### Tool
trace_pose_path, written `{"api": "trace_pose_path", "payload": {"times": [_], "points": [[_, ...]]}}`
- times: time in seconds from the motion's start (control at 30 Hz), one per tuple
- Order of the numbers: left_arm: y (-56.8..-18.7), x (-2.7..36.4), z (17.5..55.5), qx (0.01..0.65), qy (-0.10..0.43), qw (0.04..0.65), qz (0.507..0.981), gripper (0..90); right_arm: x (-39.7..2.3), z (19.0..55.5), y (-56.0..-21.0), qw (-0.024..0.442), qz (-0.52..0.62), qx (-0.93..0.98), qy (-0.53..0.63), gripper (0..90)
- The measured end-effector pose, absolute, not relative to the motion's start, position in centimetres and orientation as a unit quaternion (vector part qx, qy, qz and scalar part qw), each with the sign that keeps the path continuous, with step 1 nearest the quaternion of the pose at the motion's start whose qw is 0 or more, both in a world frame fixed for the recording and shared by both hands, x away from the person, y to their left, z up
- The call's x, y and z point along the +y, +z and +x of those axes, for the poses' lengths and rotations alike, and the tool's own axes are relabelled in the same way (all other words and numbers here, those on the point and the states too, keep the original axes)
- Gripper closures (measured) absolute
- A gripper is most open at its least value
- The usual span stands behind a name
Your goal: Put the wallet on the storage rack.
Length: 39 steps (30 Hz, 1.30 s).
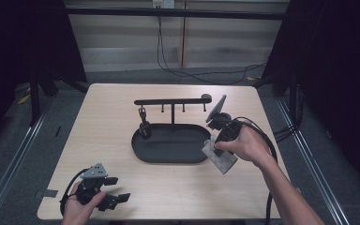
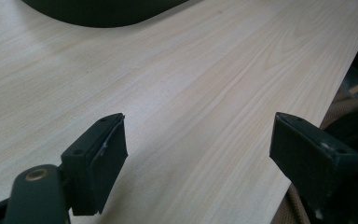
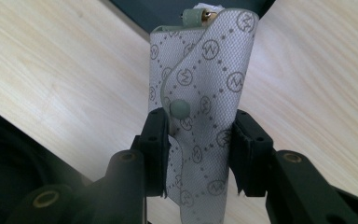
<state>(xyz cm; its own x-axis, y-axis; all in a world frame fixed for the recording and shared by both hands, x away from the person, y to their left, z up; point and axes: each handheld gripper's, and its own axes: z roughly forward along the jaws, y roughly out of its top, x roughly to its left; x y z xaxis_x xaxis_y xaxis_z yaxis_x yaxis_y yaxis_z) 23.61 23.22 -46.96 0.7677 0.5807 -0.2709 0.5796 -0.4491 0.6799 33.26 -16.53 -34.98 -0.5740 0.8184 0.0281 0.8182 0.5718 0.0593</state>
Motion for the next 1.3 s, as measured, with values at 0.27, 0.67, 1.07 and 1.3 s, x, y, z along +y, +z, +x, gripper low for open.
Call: {"api": "trace_pose_path", "payload": {"times": [0.27, 0.67, 1.07, 1.3], "points": [[-47.0, 23.2, 23.6, 0.340, 0.001, 0.398, 0.852, 18.6, -16.1, 34.4, -34.6, 0.017, 0.469, 0.882, 0.043, 61.3], [-47.0, 23.2, 23.6, 0.341, 0.000, 0.397, 0.852, 18.6, -16.4, 36.3, -34.7, 0.024, 0.489, 0.869, 0.072, 61.4], [-46.9, 23.2, 23.6, 0.339, 0.000, 0.397, 0.853, 18.6, -15.9, 37.5, -35.0, 0.023, 0.505, 0.856, 0.105, 61.4], [-46.9, 23.2, 23.6, 0.339, 0.000, 0.397, 0.853, 18.6, -16.4, 38.2, -35.7, 0.015, 0.522, 0.843, 0.133, 61.4]]}}
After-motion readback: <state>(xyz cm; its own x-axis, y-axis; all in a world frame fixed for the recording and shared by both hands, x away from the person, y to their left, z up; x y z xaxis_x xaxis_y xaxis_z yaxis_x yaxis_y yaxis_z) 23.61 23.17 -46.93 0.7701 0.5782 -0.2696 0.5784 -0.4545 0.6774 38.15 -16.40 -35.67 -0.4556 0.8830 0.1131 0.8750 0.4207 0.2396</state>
